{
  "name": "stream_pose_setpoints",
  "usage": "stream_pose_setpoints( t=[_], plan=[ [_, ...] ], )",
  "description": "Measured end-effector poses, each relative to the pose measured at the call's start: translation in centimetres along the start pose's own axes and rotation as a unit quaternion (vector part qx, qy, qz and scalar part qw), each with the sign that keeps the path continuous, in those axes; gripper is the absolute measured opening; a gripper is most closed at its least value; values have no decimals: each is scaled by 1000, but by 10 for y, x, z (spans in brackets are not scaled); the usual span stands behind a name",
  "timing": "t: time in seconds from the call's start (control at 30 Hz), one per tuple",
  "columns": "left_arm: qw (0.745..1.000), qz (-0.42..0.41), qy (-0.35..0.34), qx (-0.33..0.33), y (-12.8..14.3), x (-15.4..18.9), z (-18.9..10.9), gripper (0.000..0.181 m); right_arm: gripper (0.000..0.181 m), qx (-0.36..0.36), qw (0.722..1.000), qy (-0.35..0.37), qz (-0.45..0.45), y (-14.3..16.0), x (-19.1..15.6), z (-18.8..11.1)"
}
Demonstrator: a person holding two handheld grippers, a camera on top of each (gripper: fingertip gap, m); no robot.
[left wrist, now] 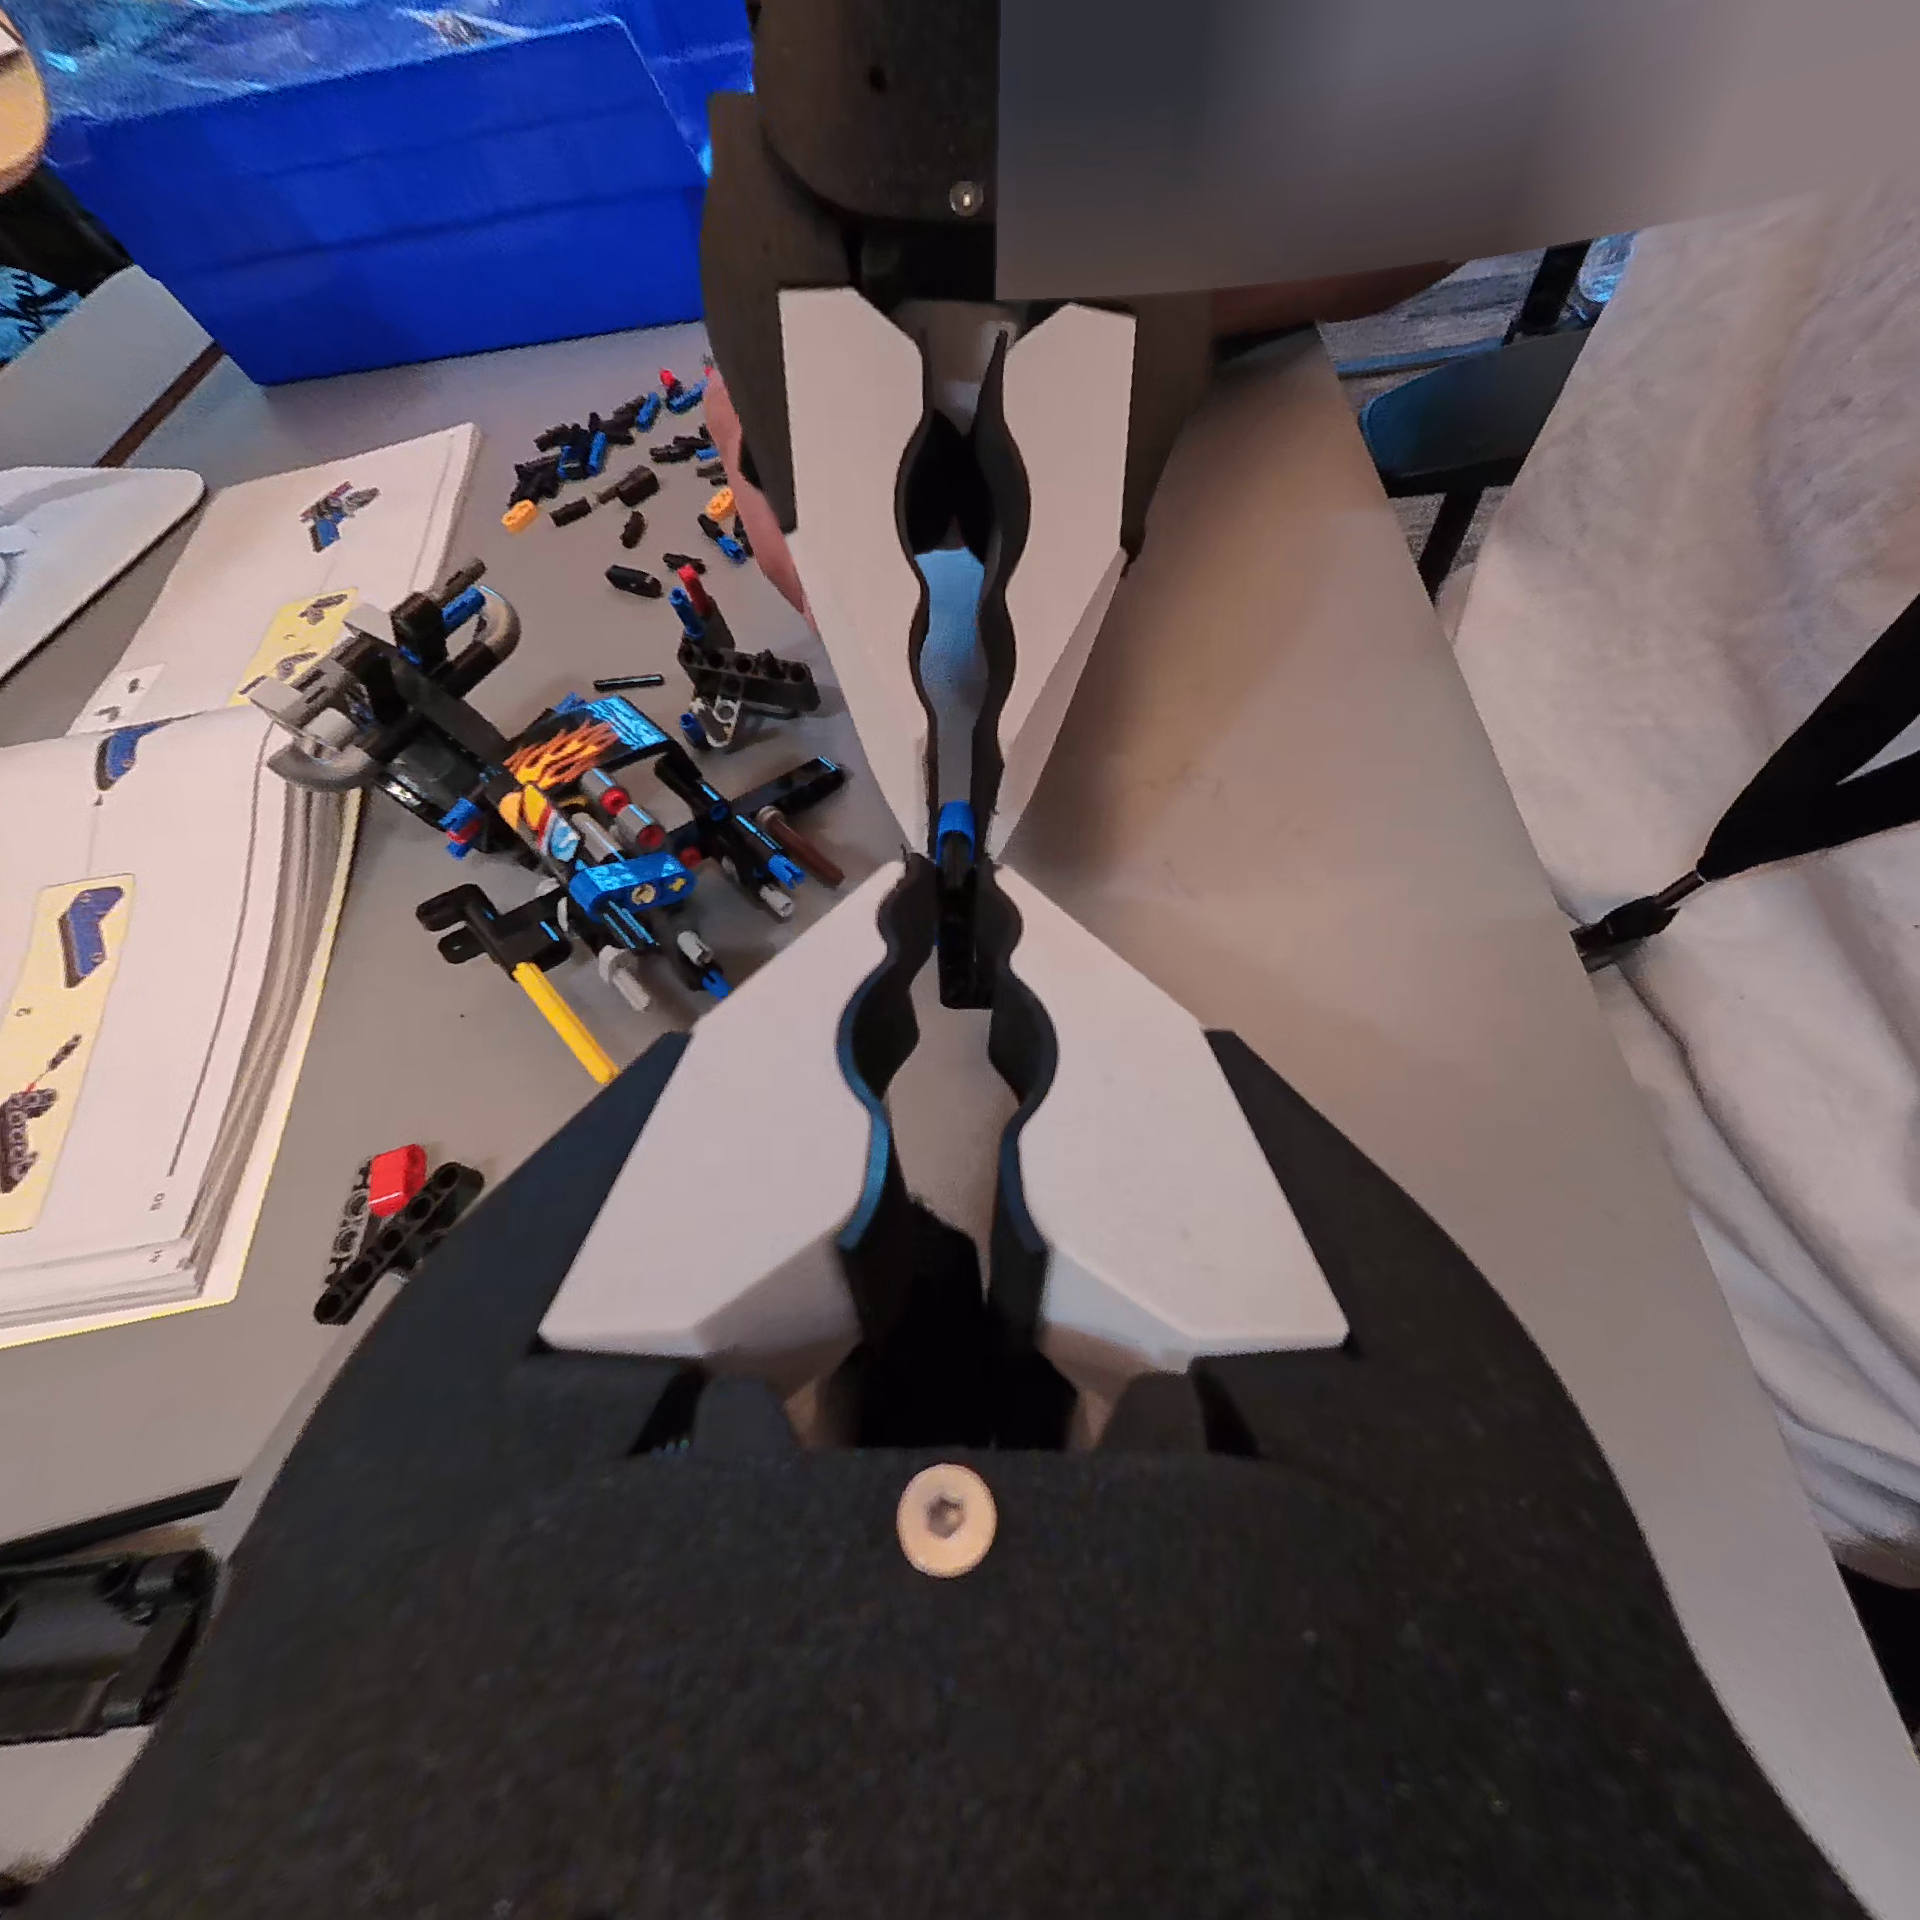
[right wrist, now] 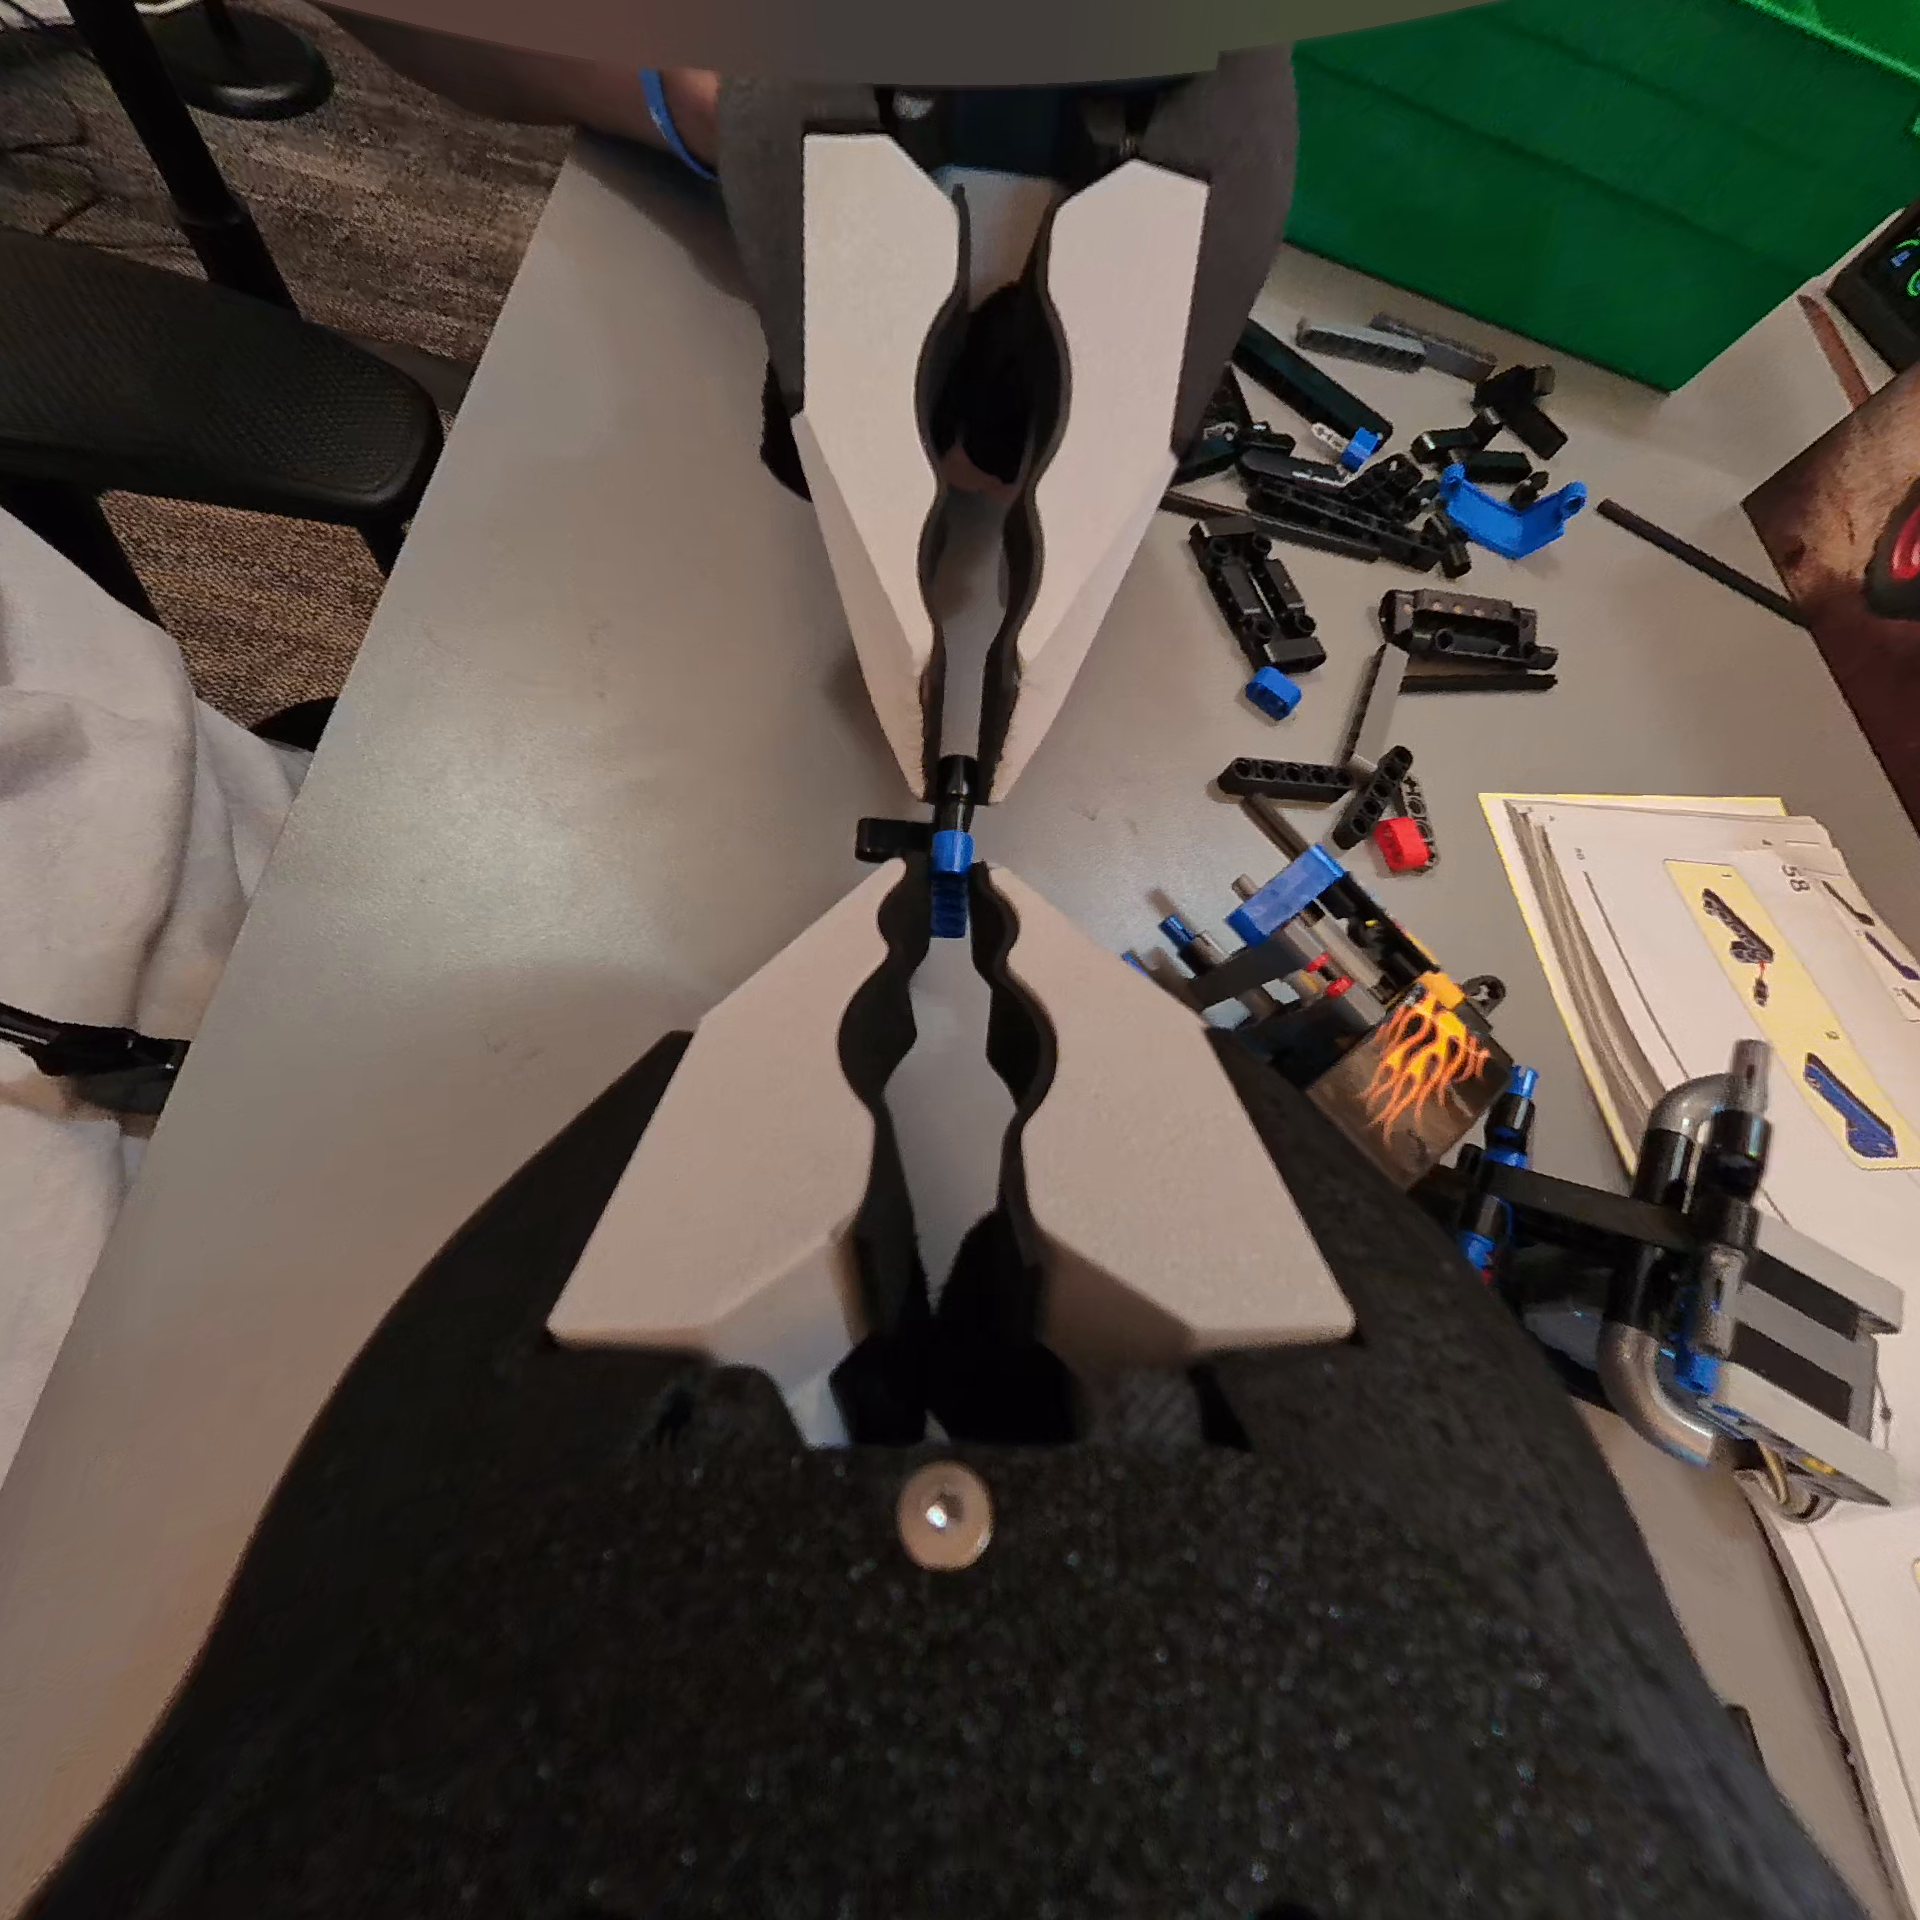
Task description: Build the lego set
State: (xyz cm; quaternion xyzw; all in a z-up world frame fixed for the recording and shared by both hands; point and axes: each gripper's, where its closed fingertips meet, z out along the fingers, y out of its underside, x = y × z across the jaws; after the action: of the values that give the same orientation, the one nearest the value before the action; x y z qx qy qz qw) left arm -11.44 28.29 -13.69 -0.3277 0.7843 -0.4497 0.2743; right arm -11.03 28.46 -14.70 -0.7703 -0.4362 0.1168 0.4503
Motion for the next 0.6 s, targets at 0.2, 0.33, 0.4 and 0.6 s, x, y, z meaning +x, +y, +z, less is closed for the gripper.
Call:
stream_pose_setpoints(
  t=[0.2,0.33,0.4,0.6],
  plan=[
    [1000,-5,2,17,-2,0,0,5,7,7,1000,-4,6,0,0,0],
    [1000,5,2,27,-6,3,1,5,6,25,999,-28,33,-4,-1,-4],
    [1000,25,2,5,0,6,5,5,7,-3,1000,-25,12,1,-6,0],
    [1000,6,-7,28,-9,-2,-2,5,7,22,999,-14,38,-8,1,-4]
  ],
)
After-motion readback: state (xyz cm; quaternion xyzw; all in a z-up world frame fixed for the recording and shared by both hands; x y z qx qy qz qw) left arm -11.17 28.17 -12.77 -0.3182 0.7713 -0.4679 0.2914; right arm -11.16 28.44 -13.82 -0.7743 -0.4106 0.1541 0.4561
